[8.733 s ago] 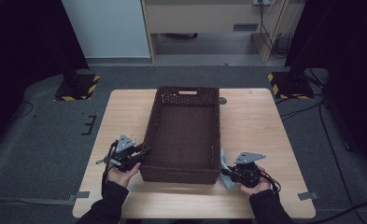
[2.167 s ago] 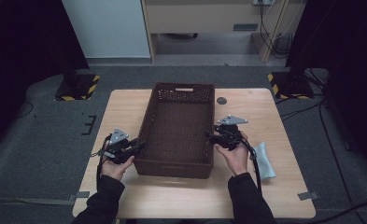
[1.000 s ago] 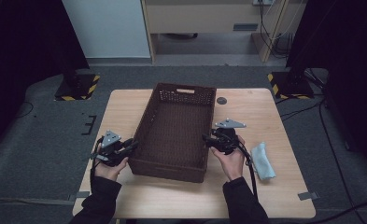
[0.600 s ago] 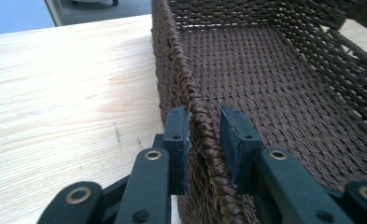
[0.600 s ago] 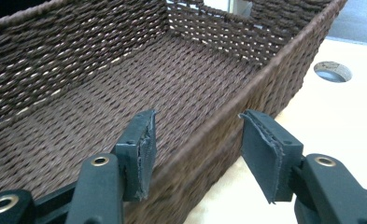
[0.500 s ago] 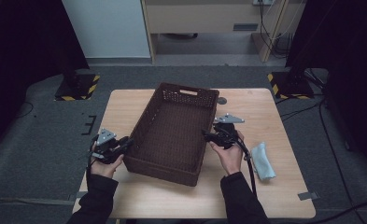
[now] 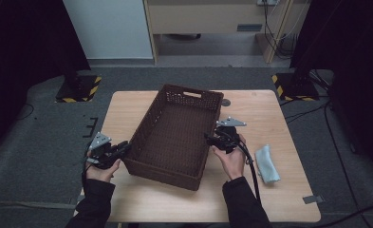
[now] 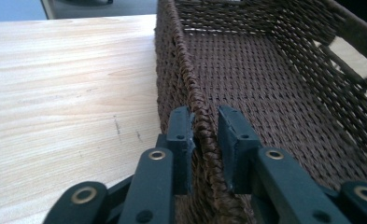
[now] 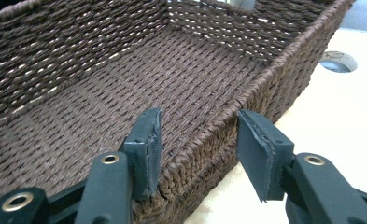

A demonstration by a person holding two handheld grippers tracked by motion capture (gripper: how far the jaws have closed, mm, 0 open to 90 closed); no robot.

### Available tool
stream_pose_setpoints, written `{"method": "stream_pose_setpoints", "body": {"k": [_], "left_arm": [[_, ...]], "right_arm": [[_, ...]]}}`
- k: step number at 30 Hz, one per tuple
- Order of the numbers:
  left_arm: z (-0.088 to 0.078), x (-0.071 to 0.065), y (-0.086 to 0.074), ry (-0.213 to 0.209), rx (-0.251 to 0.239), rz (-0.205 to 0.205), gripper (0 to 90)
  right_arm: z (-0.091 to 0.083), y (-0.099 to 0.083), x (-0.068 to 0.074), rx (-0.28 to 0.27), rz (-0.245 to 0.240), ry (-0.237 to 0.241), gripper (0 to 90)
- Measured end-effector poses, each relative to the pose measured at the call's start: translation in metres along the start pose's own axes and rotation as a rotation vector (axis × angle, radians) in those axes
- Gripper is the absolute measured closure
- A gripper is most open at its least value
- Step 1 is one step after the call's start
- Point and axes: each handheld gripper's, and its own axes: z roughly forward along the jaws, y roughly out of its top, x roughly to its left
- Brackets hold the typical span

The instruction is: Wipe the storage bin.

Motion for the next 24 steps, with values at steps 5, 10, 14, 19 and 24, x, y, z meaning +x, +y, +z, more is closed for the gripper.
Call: {"method": "stream_pose_setpoints", "body": {"k": [5, 10, 14, 19, 24], "left_arm": [[0.004, 0.003, 0.001, 0.036, 0.026, 0.021, 77.3], [0.006, 0.009, 0.001, 0.041, 0.024, 0.020, 77.1], [0.006, 0.012, 0.000, 0.057, 0.021, 0.019, 76.9], [0.006, 0.014, 0.000, 0.061, 0.020, 0.014, 72.8], [0.003, 0.014, -0.003, 0.035, 0.030, 0.022, 65.6]], "right_arm": [[-0.008, -0.003, 0.010, 0.007, -0.049, -0.010, 46.4], [-0.017, 0.008, 0.007, -0.045, -0.043, -0.018, 44.4], [-0.014, 0.016, -0.003, -0.025, -0.025, -0.063, 43.9], [-0.005, 0.013, -0.008, 0.013, -0.025, -0.073, 42.8], [0.002, 0.007, -0.010, -0.001, 0.014, -0.025, 46.5]]}}
